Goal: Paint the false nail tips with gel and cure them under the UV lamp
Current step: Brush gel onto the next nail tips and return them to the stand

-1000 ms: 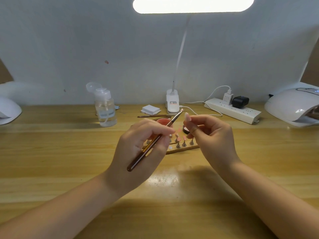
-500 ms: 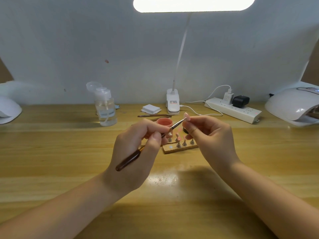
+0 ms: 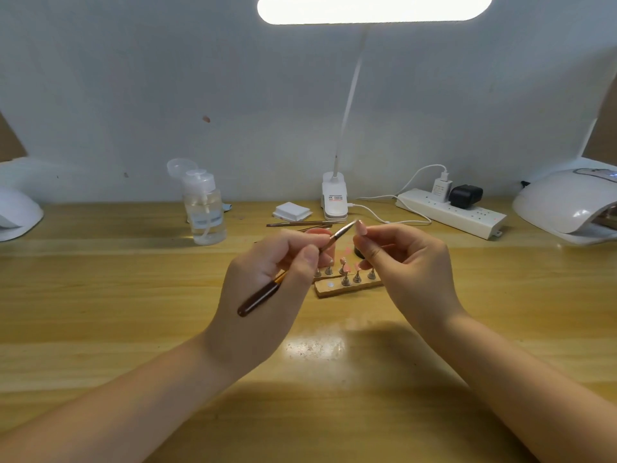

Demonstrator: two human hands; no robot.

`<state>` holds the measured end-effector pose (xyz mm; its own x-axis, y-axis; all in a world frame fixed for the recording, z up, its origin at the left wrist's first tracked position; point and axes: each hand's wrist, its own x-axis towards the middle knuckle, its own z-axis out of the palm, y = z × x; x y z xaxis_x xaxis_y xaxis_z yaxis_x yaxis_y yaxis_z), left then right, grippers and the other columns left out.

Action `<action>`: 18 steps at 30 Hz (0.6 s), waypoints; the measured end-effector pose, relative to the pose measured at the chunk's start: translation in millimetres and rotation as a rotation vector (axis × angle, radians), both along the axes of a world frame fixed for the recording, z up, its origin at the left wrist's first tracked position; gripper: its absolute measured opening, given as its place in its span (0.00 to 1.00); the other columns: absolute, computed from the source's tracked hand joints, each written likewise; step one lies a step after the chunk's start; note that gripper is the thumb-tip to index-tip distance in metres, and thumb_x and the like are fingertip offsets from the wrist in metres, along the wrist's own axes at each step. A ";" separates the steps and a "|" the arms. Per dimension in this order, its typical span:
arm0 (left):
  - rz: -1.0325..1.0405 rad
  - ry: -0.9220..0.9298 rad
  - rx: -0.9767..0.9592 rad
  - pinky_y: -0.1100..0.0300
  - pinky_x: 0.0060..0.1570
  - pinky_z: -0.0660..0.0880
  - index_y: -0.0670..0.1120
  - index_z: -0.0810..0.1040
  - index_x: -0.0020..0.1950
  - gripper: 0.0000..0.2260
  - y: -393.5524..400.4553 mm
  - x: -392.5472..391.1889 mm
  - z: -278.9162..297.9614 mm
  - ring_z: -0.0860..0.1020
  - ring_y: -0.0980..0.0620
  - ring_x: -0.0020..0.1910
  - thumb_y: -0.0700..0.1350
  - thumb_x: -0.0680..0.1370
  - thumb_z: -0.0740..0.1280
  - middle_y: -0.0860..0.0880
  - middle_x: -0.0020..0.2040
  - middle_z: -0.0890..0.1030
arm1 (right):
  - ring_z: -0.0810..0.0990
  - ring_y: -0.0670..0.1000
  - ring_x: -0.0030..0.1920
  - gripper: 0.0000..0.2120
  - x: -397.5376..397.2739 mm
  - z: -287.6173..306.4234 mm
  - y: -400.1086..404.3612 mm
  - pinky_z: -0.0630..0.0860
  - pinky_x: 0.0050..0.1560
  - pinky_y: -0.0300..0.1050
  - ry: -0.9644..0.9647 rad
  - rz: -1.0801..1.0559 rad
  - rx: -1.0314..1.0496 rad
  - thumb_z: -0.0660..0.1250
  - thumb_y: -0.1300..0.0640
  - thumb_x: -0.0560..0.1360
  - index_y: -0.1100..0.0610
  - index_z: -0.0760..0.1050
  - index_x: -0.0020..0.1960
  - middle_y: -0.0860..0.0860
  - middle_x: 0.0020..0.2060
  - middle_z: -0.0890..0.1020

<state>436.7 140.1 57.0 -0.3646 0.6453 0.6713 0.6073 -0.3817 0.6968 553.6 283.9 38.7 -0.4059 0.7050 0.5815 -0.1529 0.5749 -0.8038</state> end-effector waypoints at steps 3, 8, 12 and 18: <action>-0.149 -0.100 -0.212 0.57 0.49 0.75 0.38 0.81 0.54 0.09 2.8 1.9 10.7 0.79 0.52 0.44 0.37 0.76 0.65 0.41 0.50 0.84 | 0.84 0.49 0.35 0.05 0.1 -1.1 2.2 0.82 0.38 0.52 -0.013 -0.043 0.015 0.72 0.57 0.73 0.51 0.82 0.48 0.48 0.37 0.85; 0.012 -0.008 -0.042 0.66 0.45 0.75 0.45 0.81 0.51 0.08 2.6 4.6 10.6 0.80 0.57 0.42 0.41 0.78 0.62 0.51 0.46 0.84 | 0.82 0.49 0.36 0.06 1.7 -1.6 1.5 0.80 0.37 0.50 -0.080 -0.127 0.187 0.71 0.58 0.74 0.53 0.82 0.51 0.46 0.38 0.84; 0.025 -0.065 -0.137 0.72 0.42 0.72 0.44 0.81 0.54 0.09 -0.7 1.8 7.3 0.81 0.58 0.46 0.39 0.77 0.63 0.51 0.47 0.84 | 0.82 0.47 0.38 0.07 1.3 -1.9 0.4 0.80 0.37 0.46 -0.111 -0.175 0.279 0.72 0.61 0.74 0.54 0.82 0.52 0.47 0.40 0.84; -0.056 0.049 -0.185 0.74 0.30 0.70 0.33 0.75 0.62 0.13 2.6 -6.1 2.5 0.74 0.46 0.36 0.32 0.79 0.61 0.41 0.37 0.78 | 0.83 0.47 0.39 0.07 1.7 -1.7 1.3 0.80 0.38 0.41 -0.127 -0.187 0.295 0.71 0.60 0.74 0.57 0.82 0.52 0.48 0.40 0.84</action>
<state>430.6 142.7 59.5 -0.2945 0.7774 0.5558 0.6237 -0.2843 0.7281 555.3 285.2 37.0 -0.3676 0.5836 0.7241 0.0668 0.7931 -0.6054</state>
